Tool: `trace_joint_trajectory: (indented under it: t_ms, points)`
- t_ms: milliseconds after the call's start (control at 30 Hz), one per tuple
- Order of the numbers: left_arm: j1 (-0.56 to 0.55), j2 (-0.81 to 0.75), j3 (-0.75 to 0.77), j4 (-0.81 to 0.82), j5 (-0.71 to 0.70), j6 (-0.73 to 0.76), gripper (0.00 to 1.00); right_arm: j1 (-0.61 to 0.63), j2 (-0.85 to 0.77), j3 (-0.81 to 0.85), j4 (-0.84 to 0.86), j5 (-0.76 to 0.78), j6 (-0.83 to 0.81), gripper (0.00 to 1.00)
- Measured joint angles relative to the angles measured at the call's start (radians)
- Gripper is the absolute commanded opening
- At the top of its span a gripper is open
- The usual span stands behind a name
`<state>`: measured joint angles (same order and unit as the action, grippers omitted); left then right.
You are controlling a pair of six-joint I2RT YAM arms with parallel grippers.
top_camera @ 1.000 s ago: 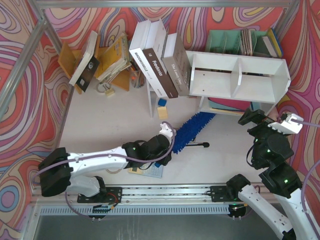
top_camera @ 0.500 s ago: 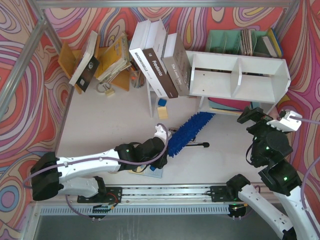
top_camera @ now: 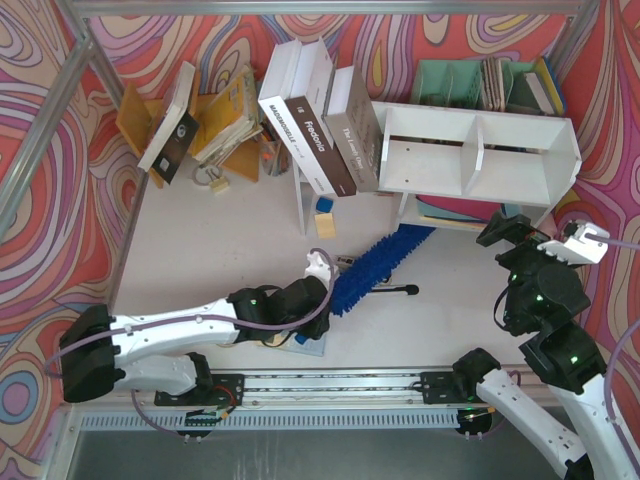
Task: Dust the bookshelf with a duster
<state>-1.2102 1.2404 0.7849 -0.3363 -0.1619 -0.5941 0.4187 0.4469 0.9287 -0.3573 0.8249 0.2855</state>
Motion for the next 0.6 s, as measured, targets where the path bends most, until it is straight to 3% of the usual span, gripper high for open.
trace_joint_trajectory:
  t_ms: [333,600]
  points:
    - [0.000,-0.196,-0.066,-0.054,-0.090,-0.065,0.00,0.000,-0.002,0.000,-0.003,-0.006,0.011,0.99]
    - [-0.001,-0.227,-0.109,-0.027,-0.087,-0.069,0.00,0.000,-0.002,0.000,-0.010,-0.010,0.019,0.99]
